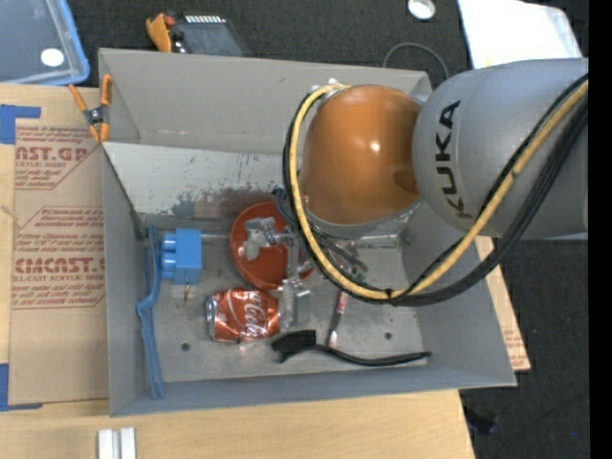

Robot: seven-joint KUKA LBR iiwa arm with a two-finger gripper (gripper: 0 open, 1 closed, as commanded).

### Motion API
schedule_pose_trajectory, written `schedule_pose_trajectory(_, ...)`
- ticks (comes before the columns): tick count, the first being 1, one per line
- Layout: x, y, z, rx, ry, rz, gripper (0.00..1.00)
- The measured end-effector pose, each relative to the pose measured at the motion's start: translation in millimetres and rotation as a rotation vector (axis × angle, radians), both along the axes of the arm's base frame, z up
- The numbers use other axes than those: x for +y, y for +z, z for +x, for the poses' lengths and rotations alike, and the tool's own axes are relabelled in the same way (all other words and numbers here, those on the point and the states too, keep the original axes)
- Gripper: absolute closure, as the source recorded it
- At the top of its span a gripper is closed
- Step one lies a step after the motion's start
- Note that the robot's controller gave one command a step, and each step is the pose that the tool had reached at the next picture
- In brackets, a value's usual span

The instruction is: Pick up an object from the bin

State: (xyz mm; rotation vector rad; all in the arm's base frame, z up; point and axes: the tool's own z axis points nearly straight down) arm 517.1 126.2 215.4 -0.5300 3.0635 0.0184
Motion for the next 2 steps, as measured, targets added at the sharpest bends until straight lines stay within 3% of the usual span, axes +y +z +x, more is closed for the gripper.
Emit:
schedule_pose_trajectory(1,1.6,-36.6,11.7,-0.011,0.041,0.0,0.0)
schedule_pose_trajectory(2,8.1,-40.6,20.3,-0.005,0.129,-0.004,0.0)
